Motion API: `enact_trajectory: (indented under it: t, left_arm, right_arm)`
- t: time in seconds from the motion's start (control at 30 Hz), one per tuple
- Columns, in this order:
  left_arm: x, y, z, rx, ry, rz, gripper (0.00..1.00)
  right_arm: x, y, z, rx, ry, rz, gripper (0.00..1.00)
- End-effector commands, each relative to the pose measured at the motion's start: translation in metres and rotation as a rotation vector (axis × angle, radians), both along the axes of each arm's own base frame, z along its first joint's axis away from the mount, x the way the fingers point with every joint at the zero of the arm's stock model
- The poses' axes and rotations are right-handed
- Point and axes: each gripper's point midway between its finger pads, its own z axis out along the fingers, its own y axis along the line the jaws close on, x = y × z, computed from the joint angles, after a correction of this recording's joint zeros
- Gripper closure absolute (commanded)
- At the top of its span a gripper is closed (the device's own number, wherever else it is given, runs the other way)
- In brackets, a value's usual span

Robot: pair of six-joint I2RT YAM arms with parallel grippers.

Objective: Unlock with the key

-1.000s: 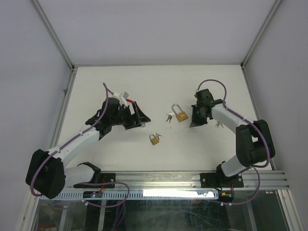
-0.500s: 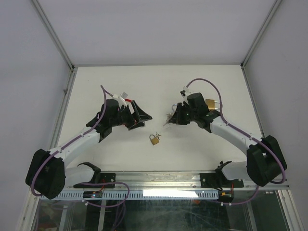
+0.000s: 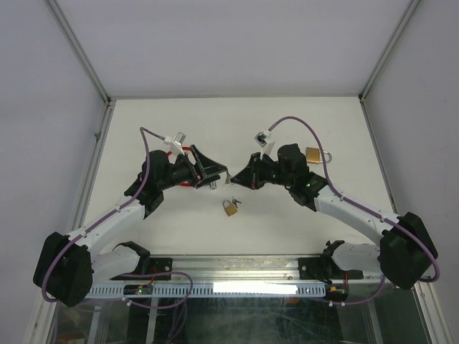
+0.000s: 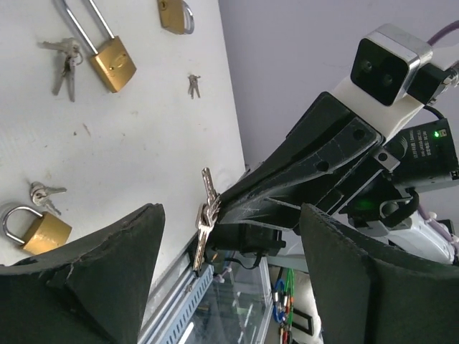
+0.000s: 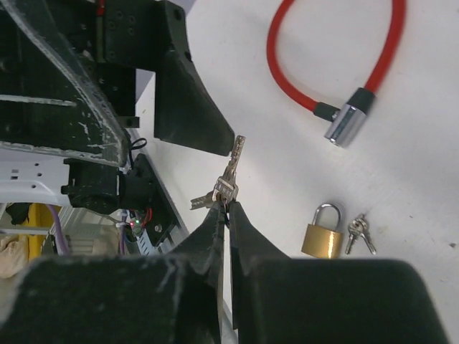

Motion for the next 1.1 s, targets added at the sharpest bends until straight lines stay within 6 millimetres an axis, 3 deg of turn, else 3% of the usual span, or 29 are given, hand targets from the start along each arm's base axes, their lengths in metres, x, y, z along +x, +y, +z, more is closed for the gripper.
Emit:
enact_trajectory:
  t: [0.0,0.2,0.4,0.87,1.07]
  left_arm:
    - [-0.004,-0.004,0.038,-0.118,-0.116,-0.05,0.24]
    - [-0.006,-0.006,0.047,-0.148,-0.148,-0.067,0.31]
    - [-0.007,-0.007,0.049,-0.173,-0.162,-0.081,0.52]
    - [-0.001,-0.009,0.04,-0.16,-0.135,-0.066,0.6]
    - [-0.002,-0.01,0.044,-0.169,-0.158,-0.076,0.8]
  right_arm:
    - [-0.01,0.015,0.048,0.133,-0.137,0.088,1.0]
    - [-0.013,0.019,0.056,0.152,-0.161,0.114,1.0]
    - [-0.014,0.023,0.06,0.161,-0.165,0.139,1.0]
    - [-0.014,0.029,0.066,0.174,-0.173,0.169,1.0]
    - [-0.012,0.03,0.066,0.174,-0.166,0.167,1.0]
